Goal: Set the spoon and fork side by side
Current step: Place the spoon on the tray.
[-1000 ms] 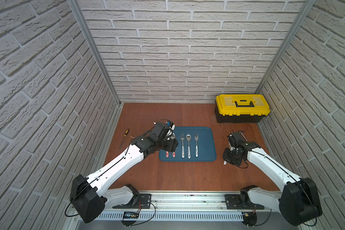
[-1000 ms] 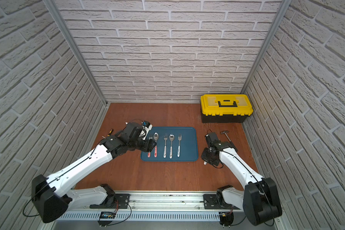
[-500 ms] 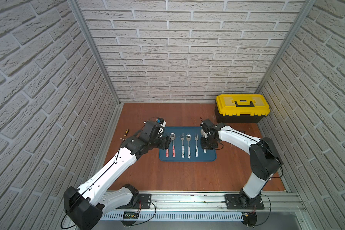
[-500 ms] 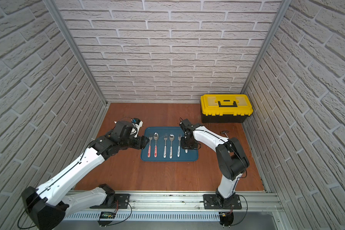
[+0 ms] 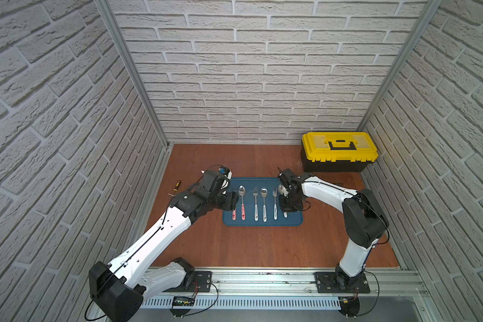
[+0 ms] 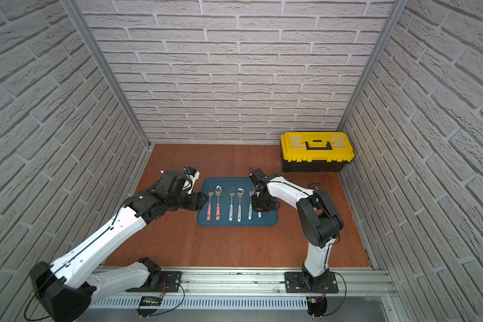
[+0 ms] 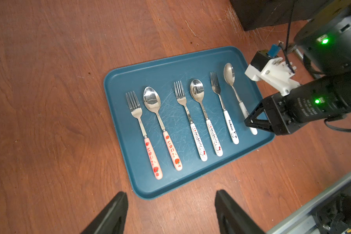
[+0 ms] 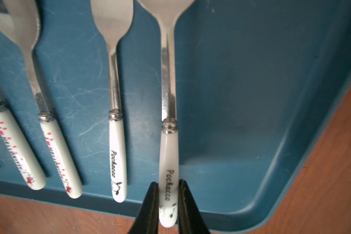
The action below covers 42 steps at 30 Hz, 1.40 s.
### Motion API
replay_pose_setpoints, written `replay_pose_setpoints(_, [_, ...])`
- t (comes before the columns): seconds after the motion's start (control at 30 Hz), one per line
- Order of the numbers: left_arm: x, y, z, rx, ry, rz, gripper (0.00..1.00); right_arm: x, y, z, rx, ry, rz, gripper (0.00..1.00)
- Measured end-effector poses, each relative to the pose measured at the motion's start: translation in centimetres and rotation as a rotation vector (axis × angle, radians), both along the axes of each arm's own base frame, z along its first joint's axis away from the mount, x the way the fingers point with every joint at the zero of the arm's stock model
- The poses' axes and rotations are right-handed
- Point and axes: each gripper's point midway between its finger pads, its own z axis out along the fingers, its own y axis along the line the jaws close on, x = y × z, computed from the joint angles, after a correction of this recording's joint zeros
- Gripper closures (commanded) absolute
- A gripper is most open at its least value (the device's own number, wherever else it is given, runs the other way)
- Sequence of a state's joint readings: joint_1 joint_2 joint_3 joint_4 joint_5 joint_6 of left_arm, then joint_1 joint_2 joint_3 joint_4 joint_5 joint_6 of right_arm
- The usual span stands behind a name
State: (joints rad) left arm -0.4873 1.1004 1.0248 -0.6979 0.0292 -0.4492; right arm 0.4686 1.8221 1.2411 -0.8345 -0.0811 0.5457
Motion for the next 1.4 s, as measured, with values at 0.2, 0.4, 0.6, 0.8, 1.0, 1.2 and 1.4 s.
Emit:
replay_pose_setpoints(0.2, [-0.1,0.1,-0.1,0.002,0.005,0.0,0.27,-0.3,0.0,-0.5,0.005,0.015,-0.044,0.93])
replay_pose_setpoints(0.4, [-0.2,0.1,0.1,-0.001,-0.001,0.0,0.27,-1.0,-0.2,-1.1,-0.005,0.035,-0.065,0.93])
replay_pose_setpoints(0.6, [-0.2,0.1,0.2,-0.002,-0.003,0.0,0.27,-1.0,-0.1,-1.1,-0.005,0.032,-0.068,0.92])
replay_pose_setpoints(0.8, [-0.2,0.1,0.2,-0.002,-0.003,0.0,0.27,-0.7,0.1,-1.3,0.001,0.023,-0.068,0.92])
replay_pose_setpoints(1.0, [-0.2,0.1,0.2,-0.002,-0.003,0.0,0.27,-0.6,0.1,-1.6,0.001,0.023,-0.068,0.92])
replay_pose_setpoints(1.2, [-0.2,0.1,0.2,-0.003,-0.003,0.0,0.27,-0.6,0.1,-1.7,0.002,0.022,-0.068,0.9])
replay_pose_setpoints(1.4, [-0.2,0.0,0.2,-0.002,-0.003,-0.003,0.27,-0.6,0.1,-1.7,0.001,0.021,-0.068,0.82])
